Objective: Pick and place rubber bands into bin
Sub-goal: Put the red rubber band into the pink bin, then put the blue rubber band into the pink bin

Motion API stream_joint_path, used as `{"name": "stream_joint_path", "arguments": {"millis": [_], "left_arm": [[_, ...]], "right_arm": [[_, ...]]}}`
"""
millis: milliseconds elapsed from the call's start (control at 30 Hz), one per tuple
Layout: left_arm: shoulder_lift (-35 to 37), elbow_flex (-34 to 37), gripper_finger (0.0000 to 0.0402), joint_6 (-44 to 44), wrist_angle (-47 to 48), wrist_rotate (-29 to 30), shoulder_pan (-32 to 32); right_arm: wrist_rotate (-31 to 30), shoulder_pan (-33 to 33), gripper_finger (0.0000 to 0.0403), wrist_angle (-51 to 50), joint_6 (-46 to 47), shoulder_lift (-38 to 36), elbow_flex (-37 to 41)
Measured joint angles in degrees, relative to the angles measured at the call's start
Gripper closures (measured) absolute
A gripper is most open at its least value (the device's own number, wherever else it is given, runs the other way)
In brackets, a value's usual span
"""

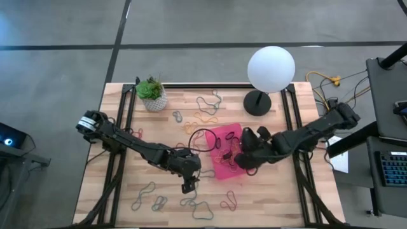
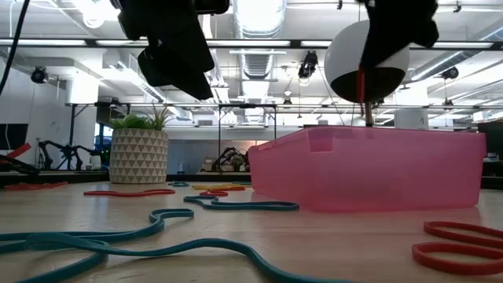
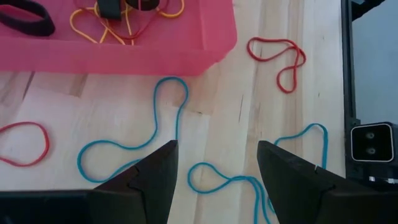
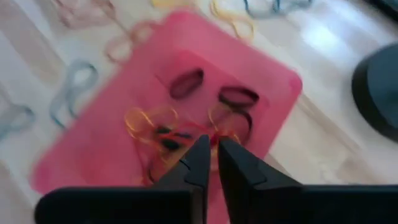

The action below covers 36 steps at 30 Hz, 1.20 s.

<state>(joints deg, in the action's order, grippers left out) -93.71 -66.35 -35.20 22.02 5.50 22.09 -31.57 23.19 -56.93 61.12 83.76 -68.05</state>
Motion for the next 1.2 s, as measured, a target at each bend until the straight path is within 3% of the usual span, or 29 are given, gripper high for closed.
{"name": "stream_joint_path", "arguments": {"millis": [200,400,500,700,800,1067,1200], "left_arm": [[0.00,0.06,0.0198,-0.04,2.24,0.00,0.00],[0.00,0.11,0.0198,0.99,7.28,0.66,0.00],[0.00,0.15,0.0198,9.27,10.41,0.83,0.00],[-1.53,0.31,0.0198,37.40,8.37,0.61,-0.72],[-4.58,0.33,0.0198,46.74,6.33,-1.83,-2.24],[-11.76,-0.24,0.0198,49.91,5.02,-5.00,-6.55],[-12.61,-0.37,0.0198,52.49,3.23,-10.10,-8.51]], "right_arm": [[11.63,-2.47,0.0295,0.01,-4.54,3.29,1.49],[12.46,2.10,0.0202,0.21,-15.20,4.36,-0.82],[10.69,6.17,0.0176,0.25,-19.97,3.87,-1.94],[8.96,12.78,0.0156,0.03,-26.47,3.68,-3.48],[8.98,14.90,0.0152,0.06,-28.10,3.87,-3.39],[9.05,15.92,0.0154,-0.07,-18.65,3.87,-3.15],[9.05,15.92,0.0152,-0.04,-15.21,3.85,-2.97]]}}
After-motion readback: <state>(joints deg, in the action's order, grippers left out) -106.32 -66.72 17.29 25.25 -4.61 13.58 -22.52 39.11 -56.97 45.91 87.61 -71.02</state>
